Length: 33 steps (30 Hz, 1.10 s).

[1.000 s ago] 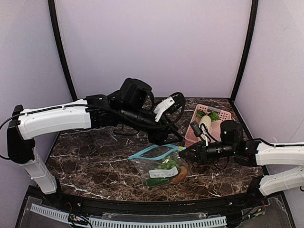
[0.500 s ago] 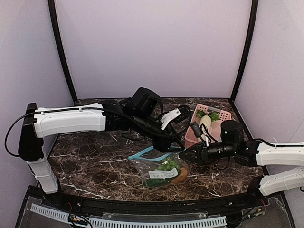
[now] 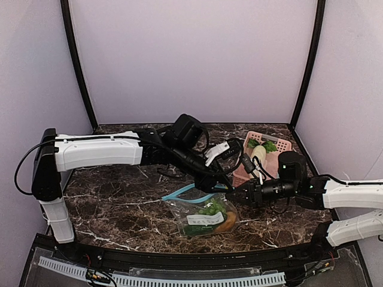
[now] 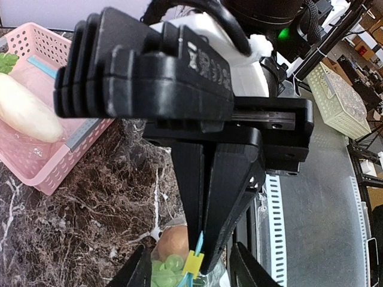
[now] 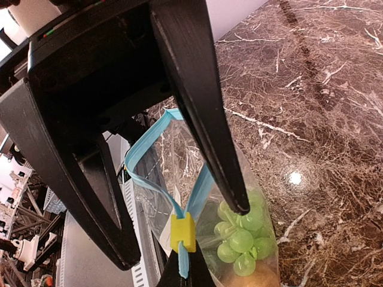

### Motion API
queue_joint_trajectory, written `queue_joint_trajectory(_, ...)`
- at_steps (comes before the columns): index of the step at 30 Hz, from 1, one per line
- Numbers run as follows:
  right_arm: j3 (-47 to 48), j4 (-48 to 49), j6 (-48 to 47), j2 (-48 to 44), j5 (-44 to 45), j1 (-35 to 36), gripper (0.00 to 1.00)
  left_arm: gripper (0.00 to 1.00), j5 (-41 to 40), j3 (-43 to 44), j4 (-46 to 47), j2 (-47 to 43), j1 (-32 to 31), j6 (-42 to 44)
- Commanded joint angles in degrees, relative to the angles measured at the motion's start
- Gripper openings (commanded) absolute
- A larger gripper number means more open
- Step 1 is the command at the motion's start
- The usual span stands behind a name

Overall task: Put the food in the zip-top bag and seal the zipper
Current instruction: Zip the zipper of the food storage bag.

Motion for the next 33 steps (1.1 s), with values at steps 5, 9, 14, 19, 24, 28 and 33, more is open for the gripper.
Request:
queue_joint_trajectory(5, 1.41, 0.95, 0.19, -0.62, -0.14, 0.06, 0.0, 0.37, 2.42, 0.94, -0.95, 0.2, 0.07, 0.59)
queue_joint_trajectory(9, 1.54, 0.94, 0.19, -0.65, 0.07, 0.06, 0.0, 0.3, 2.28, 0.84, -1.53, 0.39, 0.02, 0.75)
queue_joint_trajectory(14, 1.53, 0.95, 0.3, -0.78, 0.0, 0.1, 0.0, 0.31, 2.06, 0.58, -2.41, 0.47, 0.09, 1.04)
queue_joint_trajectory(19, 1.5, 1.04, 0.36, -0.86, 0.0, 0.06, 0.0, 0.31, 1.99, 0.52, -2.67, 0.63, 0.05, 1.1)
queue_joint_trajectory(24, 1.55, 0.95, 0.43, -0.92, 0.21, 0.06, 0.0, 0.28, 2.31, 0.59, -2.75, 0.84, 0.07, 1.03)
queue_joint_trajectory(28, 1.42, 1.01, 0.55, -0.81, 0.52, 0.06, 0.0, 0.26, 2.69, 0.61, -2.97, 0.96, 0.02, 1.01)
queue_joint_trajectory(33, 1.38, 1.15, 0.61, -0.7, 0.59, 0.06, 0.0, 0.22, 3.09, 0.77, -3.61, 1.08, 0.07, 1.05)
